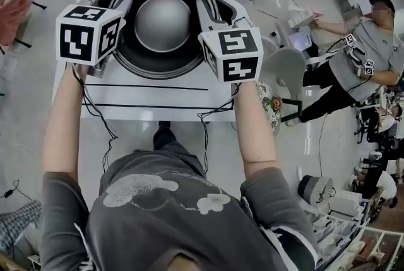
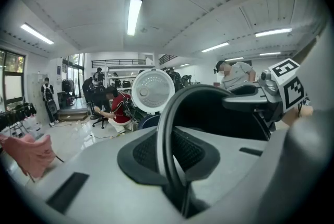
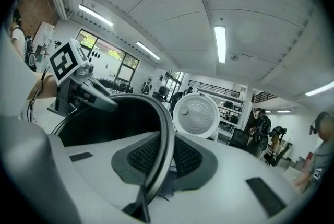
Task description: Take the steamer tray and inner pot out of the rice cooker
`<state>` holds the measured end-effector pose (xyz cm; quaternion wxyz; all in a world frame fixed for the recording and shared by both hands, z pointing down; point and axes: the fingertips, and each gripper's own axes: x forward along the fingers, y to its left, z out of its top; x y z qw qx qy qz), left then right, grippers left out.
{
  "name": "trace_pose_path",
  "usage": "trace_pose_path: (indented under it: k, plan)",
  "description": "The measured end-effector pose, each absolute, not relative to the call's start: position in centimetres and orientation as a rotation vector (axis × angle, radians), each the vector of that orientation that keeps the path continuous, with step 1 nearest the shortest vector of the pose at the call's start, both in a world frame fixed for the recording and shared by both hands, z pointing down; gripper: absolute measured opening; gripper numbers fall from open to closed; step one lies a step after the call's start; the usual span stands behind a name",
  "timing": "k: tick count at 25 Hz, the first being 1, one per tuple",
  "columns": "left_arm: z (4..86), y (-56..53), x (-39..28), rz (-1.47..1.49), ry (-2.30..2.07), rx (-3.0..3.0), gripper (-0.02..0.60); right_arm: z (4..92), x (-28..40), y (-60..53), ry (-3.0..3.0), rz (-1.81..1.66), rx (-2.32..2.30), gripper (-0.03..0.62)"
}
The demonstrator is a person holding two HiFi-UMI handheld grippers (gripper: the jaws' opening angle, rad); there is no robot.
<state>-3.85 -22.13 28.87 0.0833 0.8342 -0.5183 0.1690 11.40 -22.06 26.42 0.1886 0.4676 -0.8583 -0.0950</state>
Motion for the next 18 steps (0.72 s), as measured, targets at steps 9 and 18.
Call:
trace_pose_path:
  k: [9,18]
  plan:
    - [37.9,-19.1,-1.5,0.585,-1.406,2.406,0.051,35.3,13.7,-18.9,-2.347,-0.073,1.271,0.087]
    - [45.2,-18.9,-0.1,0.672,-1.304,2.292,0.051,42.6,15.1,-19.3,-2.295,0.101,1.194,0.089]
